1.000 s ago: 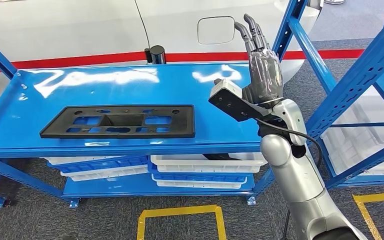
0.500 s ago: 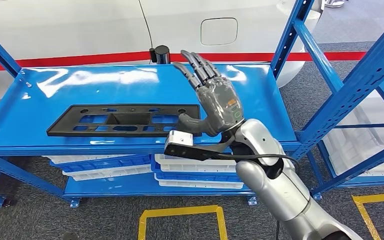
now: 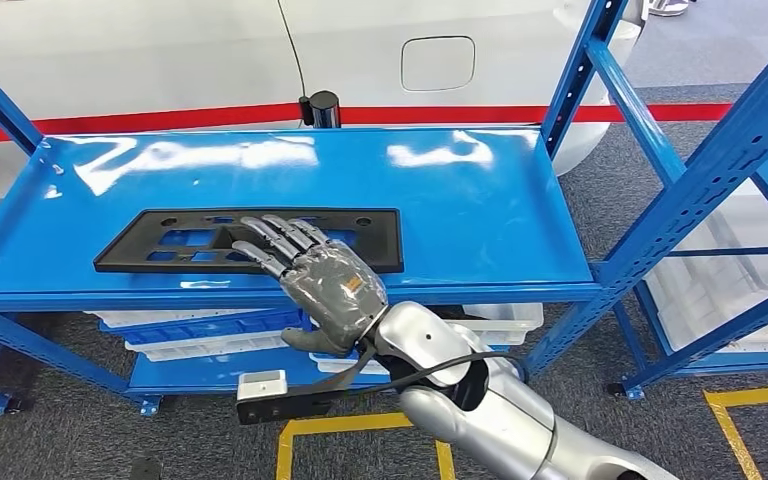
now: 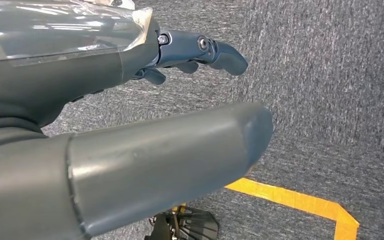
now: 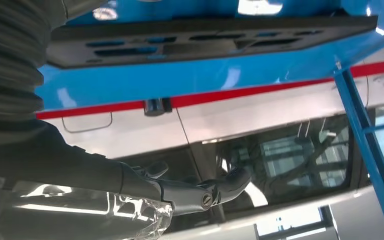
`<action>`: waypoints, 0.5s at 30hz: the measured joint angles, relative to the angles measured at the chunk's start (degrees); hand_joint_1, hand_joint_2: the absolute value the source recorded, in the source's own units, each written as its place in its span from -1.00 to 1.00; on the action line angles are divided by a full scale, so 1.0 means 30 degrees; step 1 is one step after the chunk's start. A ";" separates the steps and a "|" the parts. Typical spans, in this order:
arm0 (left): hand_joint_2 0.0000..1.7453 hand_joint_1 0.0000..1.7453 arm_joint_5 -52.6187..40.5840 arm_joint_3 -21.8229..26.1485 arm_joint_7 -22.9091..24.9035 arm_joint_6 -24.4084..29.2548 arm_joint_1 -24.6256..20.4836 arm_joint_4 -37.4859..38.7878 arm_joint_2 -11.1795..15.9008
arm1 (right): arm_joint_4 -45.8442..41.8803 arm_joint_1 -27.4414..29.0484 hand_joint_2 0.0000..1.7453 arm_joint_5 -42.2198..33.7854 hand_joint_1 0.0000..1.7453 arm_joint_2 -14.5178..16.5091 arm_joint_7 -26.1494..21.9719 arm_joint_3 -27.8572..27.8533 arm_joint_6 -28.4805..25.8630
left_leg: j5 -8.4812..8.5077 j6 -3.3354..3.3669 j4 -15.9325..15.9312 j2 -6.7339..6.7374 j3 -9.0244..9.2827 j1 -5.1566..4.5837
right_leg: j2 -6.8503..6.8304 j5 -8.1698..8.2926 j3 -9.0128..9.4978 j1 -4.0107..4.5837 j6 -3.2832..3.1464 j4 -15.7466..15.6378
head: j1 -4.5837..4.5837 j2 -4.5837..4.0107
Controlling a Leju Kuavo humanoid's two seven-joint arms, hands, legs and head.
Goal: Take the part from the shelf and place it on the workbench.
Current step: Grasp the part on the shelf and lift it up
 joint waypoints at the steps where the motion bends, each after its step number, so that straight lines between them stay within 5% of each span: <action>1: -1.00 -1.00 0.0022 -0.0031 0.0064 0.0018 -0.0017 0.0000 -0.0027 | 0.0554 -0.0161 1.00 -0.0111 -1.00 0.0241 -0.0004 0.0197 -0.0109 | 0.0001 0.0000 0.0000 0.0000 0.0001 0.0000 | 0.0001 0.0001 0.0001 0.0000 0.0001 0.0000 | 0.0002 0.0000; 15: -1.00 -1.00 0.0800 -0.0082 0.0294 0.0232 -0.0045 0.0000 -0.0382 | 1.0425 -0.3263 1.00 0.0134 -1.00 0.4648 0.0246 0.1126 -0.3951 | 0.0002 0.0000 0.0003 0.0001 0.0001 -0.0002 | 0.0000 0.0002 0.0001 -0.0001 0.0003 0.0001 | 0.0004 0.0000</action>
